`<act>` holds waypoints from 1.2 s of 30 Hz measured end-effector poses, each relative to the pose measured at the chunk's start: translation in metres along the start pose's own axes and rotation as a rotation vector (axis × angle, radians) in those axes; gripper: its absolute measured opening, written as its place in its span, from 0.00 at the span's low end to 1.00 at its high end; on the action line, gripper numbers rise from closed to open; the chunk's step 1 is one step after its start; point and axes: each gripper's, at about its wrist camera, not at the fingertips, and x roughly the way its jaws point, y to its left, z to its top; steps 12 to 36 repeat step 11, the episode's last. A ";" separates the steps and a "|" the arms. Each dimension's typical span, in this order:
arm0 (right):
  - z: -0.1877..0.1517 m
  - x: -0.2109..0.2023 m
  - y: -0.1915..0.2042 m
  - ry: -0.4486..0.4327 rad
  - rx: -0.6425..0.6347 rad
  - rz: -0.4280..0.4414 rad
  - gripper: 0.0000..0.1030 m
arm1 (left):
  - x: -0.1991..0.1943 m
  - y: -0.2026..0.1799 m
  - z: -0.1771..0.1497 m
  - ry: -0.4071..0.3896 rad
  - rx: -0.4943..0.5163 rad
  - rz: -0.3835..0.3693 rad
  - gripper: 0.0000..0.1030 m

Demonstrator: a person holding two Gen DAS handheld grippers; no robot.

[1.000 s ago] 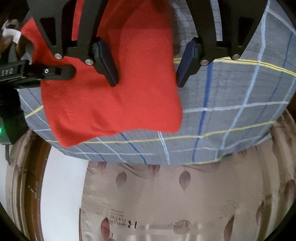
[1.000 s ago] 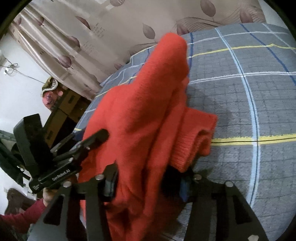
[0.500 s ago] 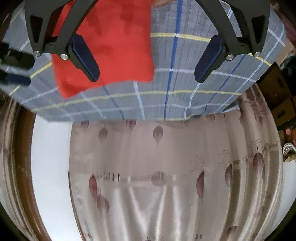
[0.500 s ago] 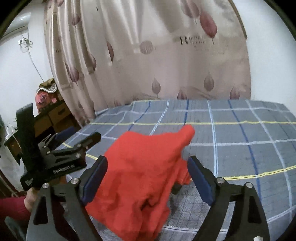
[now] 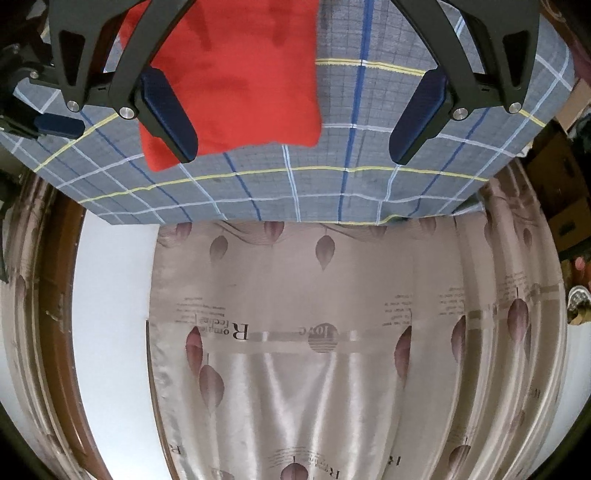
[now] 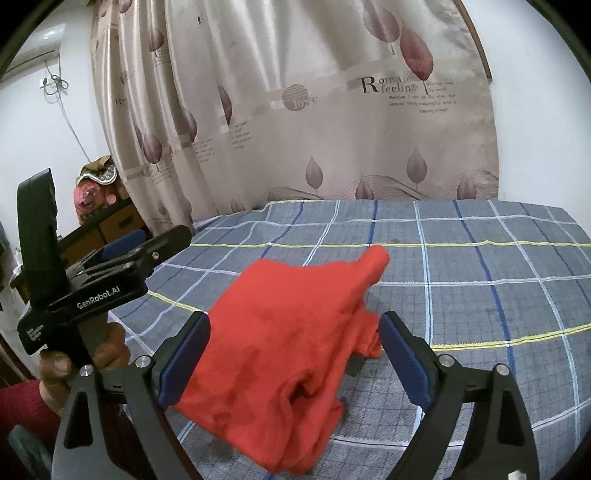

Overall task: Fold small clothes
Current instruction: 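Open both grippers and lift them away from the folded sweater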

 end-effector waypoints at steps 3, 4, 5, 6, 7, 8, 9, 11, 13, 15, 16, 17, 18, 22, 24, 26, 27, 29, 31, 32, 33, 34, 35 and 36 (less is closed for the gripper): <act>-0.001 0.000 0.000 0.001 0.003 -0.001 0.89 | 0.001 -0.001 -0.002 -0.007 -0.009 -0.002 1.00; -0.001 0.000 0.000 0.001 0.002 -0.002 0.89 | 0.001 -0.001 -0.002 -0.009 -0.007 0.006 1.00; -0.001 0.000 0.000 0.001 0.002 -0.002 0.89 | 0.001 -0.002 -0.002 -0.011 -0.003 0.010 1.00; -0.001 0.000 0.000 0.002 0.002 -0.001 0.89 | 0.001 -0.003 -0.003 -0.016 0.003 0.014 1.00; -0.001 0.000 0.000 0.002 0.003 0.000 0.89 | 0.000 -0.004 -0.004 -0.019 0.009 0.020 1.00; -0.001 0.000 0.000 0.002 0.002 -0.001 0.90 | 0.000 -0.005 -0.004 -0.020 0.012 0.022 1.00; -0.002 -0.001 0.001 0.002 0.000 -0.004 0.91 | 0.001 -0.005 -0.005 -0.019 0.011 0.023 1.00; -0.002 -0.002 0.002 -0.004 -0.005 -0.011 0.93 | 0.001 -0.006 -0.005 -0.011 0.011 0.032 1.00; -0.002 -0.002 0.002 -0.004 -0.005 -0.011 0.93 | 0.001 -0.006 -0.005 -0.011 0.011 0.032 1.00; -0.002 -0.002 0.002 -0.004 -0.005 -0.011 0.93 | 0.001 -0.006 -0.005 -0.011 0.011 0.032 1.00; -0.002 -0.002 0.002 -0.004 -0.005 -0.011 0.93 | 0.001 -0.006 -0.005 -0.011 0.011 0.032 1.00; -0.002 -0.002 0.002 -0.004 -0.005 -0.011 0.93 | 0.001 -0.006 -0.005 -0.011 0.011 0.032 1.00; -0.002 -0.002 0.002 -0.004 -0.005 -0.011 0.93 | 0.001 -0.006 -0.005 -0.011 0.011 0.032 1.00; -0.002 -0.002 0.002 -0.004 -0.005 -0.011 0.93 | 0.001 -0.006 -0.005 -0.011 0.011 0.032 1.00; -0.002 -0.002 0.002 -0.004 -0.005 -0.011 0.93 | 0.001 -0.006 -0.005 -0.011 0.011 0.032 1.00; -0.002 -0.002 0.002 -0.004 -0.005 -0.011 0.93 | 0.001 -0.006 -0.005 -0.011 0.011 0.032 1.00; -0.002 -0.002 0.002 -0.004 -0.005 -0.011 0.93 | 0.001 -0.006 -0.005 -0.011 0.011 0.032 1.00; -0.002 -0.002 0.002 -0.004 -0.005 -0.011 0.93 | 0.001 -0.006 -0.005 -0.011 0.011 0.032 1.00; -0.002 -0.002 0.002 -0.004 -0.005 -0.011 0.93 | 0.001 -0.006 -0.005 -0.011 0.011 0.032 1.00; -0.002 -0.002 0.002 -0.004 -0.005 -0.011 0.93 | 0.001 -0.006 -0.005 -0.011 0.011 0.032 1.00; -0.002 -0.002 0.002 -0.004 -0.005 -0.011 0.93 | 0.001 -0.006 -0.005 -0.011 0.011 0.032 1.00; -0.002 -0.002 0.002 -0.004 -0.005 -0.011 0.93 | 0.001 -0.006 -0.005 -0.011 0.011 0.032 1.00; -0.002 -0.002 0.002 -0.004 -0.005 -0.011 0.93 | 0.001 -0.006 -0.005 -0.011 0.011 0.032 1.00; -0.002 -0.002 0.002 -0.004 -0.005 -0.011 0.93 | 0.001 -0.006 -0.005 -0.011 0.011 0.032 1.00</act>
